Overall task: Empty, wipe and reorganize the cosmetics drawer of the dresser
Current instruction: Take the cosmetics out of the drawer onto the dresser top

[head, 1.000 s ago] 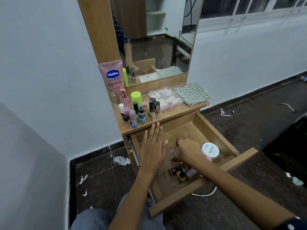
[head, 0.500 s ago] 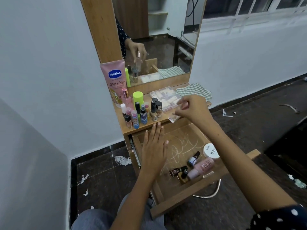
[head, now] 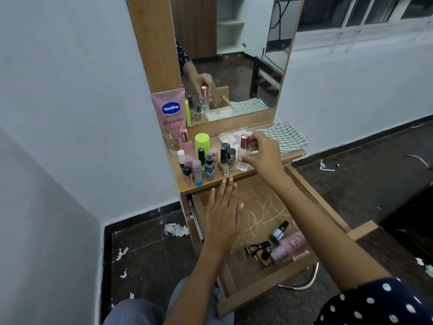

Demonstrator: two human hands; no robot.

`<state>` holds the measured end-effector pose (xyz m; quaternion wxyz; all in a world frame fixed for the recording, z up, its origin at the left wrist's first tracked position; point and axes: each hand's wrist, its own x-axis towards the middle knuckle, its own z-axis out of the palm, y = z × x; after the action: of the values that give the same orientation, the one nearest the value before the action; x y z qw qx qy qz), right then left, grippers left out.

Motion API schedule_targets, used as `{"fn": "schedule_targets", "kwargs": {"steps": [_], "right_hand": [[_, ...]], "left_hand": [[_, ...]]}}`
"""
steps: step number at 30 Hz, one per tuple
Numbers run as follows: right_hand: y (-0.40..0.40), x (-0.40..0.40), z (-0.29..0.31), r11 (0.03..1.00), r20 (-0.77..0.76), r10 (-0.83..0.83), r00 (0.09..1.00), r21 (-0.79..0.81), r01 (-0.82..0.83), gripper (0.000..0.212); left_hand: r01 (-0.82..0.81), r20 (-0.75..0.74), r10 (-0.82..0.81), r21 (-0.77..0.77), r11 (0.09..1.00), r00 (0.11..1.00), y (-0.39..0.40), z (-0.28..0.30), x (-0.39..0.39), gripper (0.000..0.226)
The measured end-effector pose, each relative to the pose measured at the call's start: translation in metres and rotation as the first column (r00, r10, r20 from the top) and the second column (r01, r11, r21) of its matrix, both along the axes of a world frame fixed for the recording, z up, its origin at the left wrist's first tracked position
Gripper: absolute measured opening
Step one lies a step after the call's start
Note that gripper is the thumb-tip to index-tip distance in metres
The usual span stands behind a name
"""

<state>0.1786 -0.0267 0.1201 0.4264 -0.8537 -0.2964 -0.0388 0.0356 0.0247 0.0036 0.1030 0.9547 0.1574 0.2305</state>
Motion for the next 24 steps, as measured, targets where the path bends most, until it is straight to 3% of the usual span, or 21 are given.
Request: {"fn": "schedule_targets", "kwargs": {"steps": [8, 13, 16, 19, 21, 24], "right_hand": [[0.002, -0.007, -0.013, 0.995, -0.047, -0.005, 0.999, 0.099, 0.01, 0.04], [-0.006, -0.004, -0.017, 0.991, -0.094, 0.038, 0.995, 0.129, -0.026, 0.053], [-0.03, -0.007, -0.015, 0.998, -0.06, 0.046, 0.997, 0.056, -0.043, 0.053], [-0.063, -0.016, -0.014, 0.984, -0.007, 0.13, 0.991, -0.126, -0.13, 0.034], [-0.08, -0.025, -0.019, 0.897, -0.11, 0.27, 0.956, -0.332, -0.292, 0.021], [-0.089, -0.041, -0.037, 0.634, -0.274, 0.456, 0.847, -0.567, -0.526, 0.016]], "left_hand": [[-0.004, -0.026, 0.005, 0.018, 1.0, 1.0, 0.001, 0.0, 0.0, 0.053], [-0.002, -0.035, 0.003, 0.019, 1.0, 0.999, 0.001, -0.002, 0.001, 0.053], [0.003, -0.028, -0.003, 0.014, 1.0, 1.0, 0.002, -0.003, 0.001, 0.054], [0.014, -0.026, -0.014, 0.019, 1.0, 1.0, 0.001, -0.002, 0.001, 0.054], [0.017, -0.025, -0.017, 0.013, 1.0, 1.0, 0.001, 0.0, 0.0, 0.054], [0.028, 0.004, -0.028, -0.006, 1.0, 1.0, 0.001, 0.0, -0.001, 0.051]]}}
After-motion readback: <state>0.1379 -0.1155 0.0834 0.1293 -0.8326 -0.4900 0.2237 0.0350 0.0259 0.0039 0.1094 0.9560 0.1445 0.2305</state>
